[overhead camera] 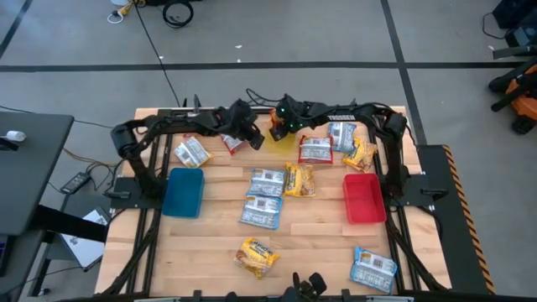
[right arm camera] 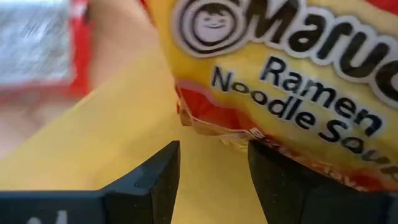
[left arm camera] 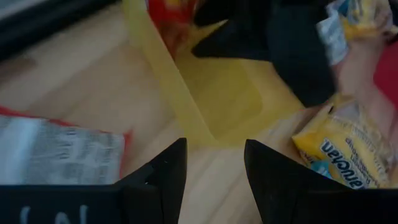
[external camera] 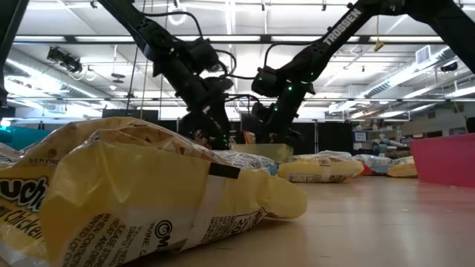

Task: Sort Maruchan noodles
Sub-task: Put the bottom left red noodle pack into the yellow bin

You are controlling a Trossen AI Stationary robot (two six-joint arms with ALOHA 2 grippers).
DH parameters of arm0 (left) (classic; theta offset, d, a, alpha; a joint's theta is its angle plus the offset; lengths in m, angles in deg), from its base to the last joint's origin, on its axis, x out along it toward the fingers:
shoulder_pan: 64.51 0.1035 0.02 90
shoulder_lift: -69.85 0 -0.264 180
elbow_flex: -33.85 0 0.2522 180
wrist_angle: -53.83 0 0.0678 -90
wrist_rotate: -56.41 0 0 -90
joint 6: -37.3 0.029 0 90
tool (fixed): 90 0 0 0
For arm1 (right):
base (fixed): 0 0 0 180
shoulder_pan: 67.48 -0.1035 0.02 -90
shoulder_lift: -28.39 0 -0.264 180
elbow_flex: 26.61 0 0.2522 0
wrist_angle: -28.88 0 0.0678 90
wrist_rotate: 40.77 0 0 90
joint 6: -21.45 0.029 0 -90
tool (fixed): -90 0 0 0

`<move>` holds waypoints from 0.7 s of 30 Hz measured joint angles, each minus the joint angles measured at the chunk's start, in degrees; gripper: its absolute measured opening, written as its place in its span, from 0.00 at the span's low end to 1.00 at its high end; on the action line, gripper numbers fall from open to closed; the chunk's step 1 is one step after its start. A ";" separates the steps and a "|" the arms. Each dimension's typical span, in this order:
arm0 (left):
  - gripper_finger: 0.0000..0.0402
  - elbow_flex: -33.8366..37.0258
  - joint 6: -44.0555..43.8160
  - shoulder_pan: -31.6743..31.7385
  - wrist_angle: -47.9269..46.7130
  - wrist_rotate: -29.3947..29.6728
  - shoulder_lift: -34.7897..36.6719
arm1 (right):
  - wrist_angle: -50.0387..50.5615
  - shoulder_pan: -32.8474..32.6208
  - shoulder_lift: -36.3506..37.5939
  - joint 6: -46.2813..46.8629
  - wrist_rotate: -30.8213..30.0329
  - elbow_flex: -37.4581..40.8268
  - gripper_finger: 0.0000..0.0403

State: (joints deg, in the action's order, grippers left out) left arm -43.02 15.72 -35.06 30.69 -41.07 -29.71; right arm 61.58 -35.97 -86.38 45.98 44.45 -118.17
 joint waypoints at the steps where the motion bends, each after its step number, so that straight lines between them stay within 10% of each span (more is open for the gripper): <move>1: 0.41 0.00 -0.08 0.39 0.17 0.00 0.59 | -0.88 0.04 -0.19 0.16 -1.36 0.00 0.48; 21: 0.41 0.02 1.67 3.32 4.01 2.12 -6.50 | -3.45 -0.02 -0.51 -0.05 3.27 0.02 0.48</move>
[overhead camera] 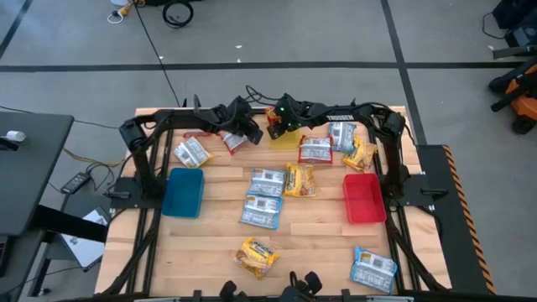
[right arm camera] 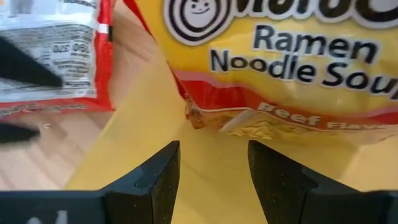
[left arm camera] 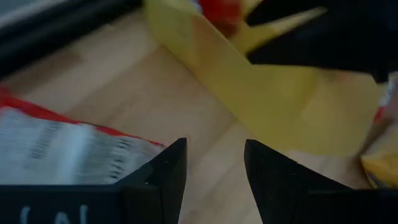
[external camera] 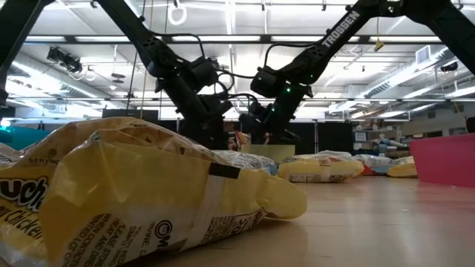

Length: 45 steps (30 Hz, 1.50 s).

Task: Sort Maruchan noodles
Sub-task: Put the bottom left red noodle pack into the yellow bin, then put the right red noodle pack into the yellow bin

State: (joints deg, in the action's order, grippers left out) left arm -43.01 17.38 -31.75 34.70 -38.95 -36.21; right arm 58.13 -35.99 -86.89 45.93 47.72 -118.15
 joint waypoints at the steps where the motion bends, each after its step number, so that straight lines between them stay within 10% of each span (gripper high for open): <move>1: 0.41 -0.01 0.07 -0.69 1.30 -0.02 -0.47 | -0.26 -0.06 -0.31 0.69 0.06 -0.02 0.48; 25: 0.41 0.01 -0.64 -3.75 5.03 -1.50 -2.27 | -12.27 0.44 -4.18 16.81 -5.54 -0.02 0.48; 39: 0.41 -0.10 2.27 -1.91 -4.05 -0.95 3.53 | -4.26 0.63 2.64 9.99 -1.91 -0.11 0.48; 45: 0.41 -0.08 4.33 -2.20 -11.29 0.28 7.55 | 10.47 -0.22 12.12 -8.00 -2.04 -0.11 0.48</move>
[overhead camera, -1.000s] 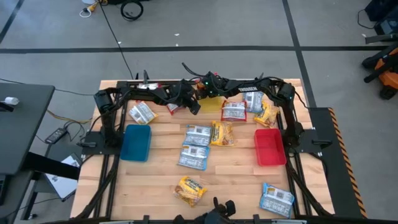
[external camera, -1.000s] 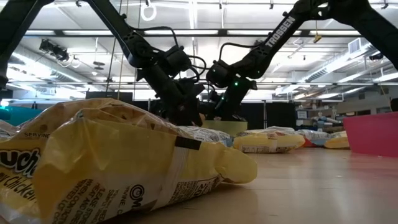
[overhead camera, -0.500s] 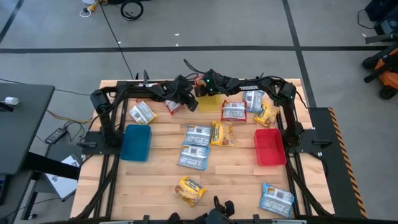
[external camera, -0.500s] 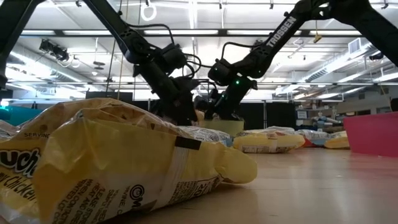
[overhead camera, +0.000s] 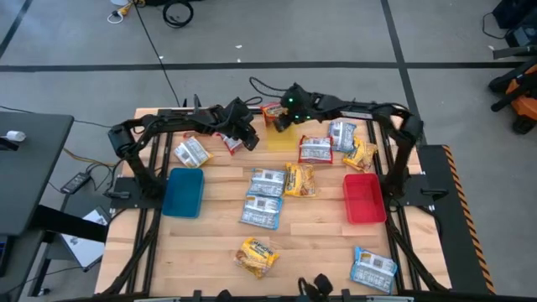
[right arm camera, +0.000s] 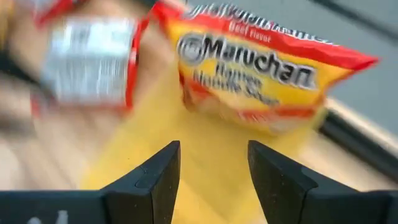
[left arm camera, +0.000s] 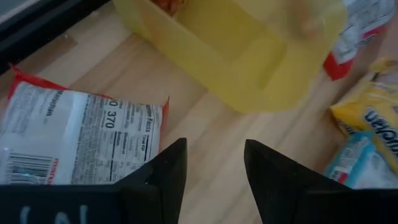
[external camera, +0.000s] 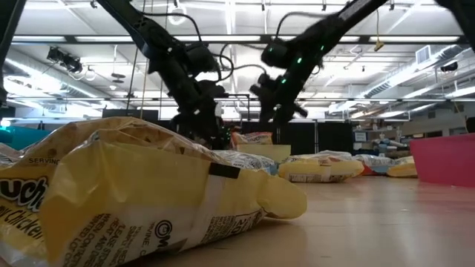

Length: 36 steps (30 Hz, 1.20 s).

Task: Sort Maruchan noodles
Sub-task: Put the right red noodle pack into the yellow bin

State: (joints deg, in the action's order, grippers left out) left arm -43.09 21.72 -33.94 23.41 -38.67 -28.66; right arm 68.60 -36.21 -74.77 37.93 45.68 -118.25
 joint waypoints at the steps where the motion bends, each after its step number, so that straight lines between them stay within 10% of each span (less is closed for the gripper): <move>1: 0.41 0.00 0.01 -0.34 -0.03 0.12 0.66 | 3.69 -0.56 1.74 -4.67 -0.28 0.00 0.48; 8: 0.41 0.00 -0.25 -5.41 0.47 1.21 4.90 | 20.07 -7.72 14.04 -31.02 -4.09 5.97 0.48; 17: 0.41 0.02 -1.84 -13.35 1.71 5.38 6.42 | 15.88 -16.03 26.97 -34.70 -4.77 27.26 0.48; 36: 0.41 0.02 -2.24 -14.60 2.60 5.77 6.44 | 5.73 -18.42 11.37 -31.95 -24.68 33.13 0.36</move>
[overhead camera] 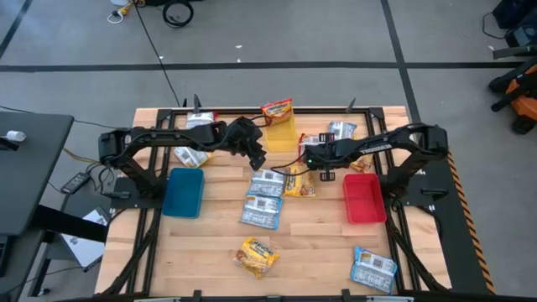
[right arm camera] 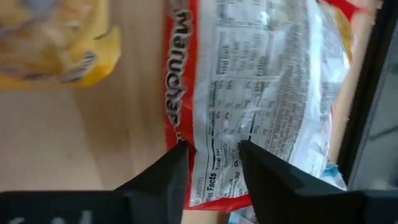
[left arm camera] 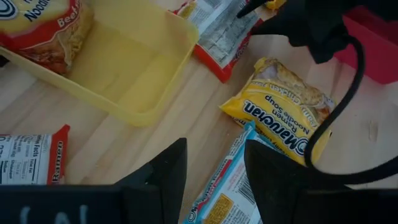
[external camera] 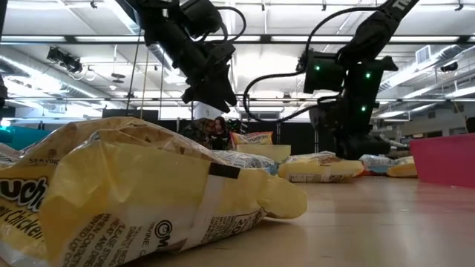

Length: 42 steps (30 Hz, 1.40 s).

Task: Sort Maruchan noodles
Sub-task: Put the right red noodle pack into the yellow bin

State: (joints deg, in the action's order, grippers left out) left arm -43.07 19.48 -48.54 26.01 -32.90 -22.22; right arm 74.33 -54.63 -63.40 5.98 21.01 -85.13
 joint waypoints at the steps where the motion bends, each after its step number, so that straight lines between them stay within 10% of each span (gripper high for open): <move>1: 0.41 0.00 0.00 0.00 -0.02 0.00 0.00 | -0.15 0.01 -0.41 1.08 -0.46 0.01 0.34; 8: 0.41 0.00 0.24 0.00 -0.95 0.00 0.00 | 2.35 1.99 1.42 8.69 6.49 -1.38 0.04; 13: 0.41 0.00 0.28 0.00 -0.96 -0.02 0.00 | 12.32 5.02 7.53 9.50 11.86 -5.86 0.01; 25: 0.41 0.02 0.84 -0.09 2.01 -2.77 0.00 | 21.99 19.27 19.89 15.66 49.33 -21.69 0.01; 42: 0.41 0.04 5.29 -0.07 -4.84 -9.03 3.49 | 5.26 22.96 3.47 11.11 52.32 -26.05 0.01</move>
State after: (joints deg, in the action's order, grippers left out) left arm -43.02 24.77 -48.61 21.16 -41.93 -18.73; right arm 79.59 -31.67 -59.92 17.09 73.33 -111.18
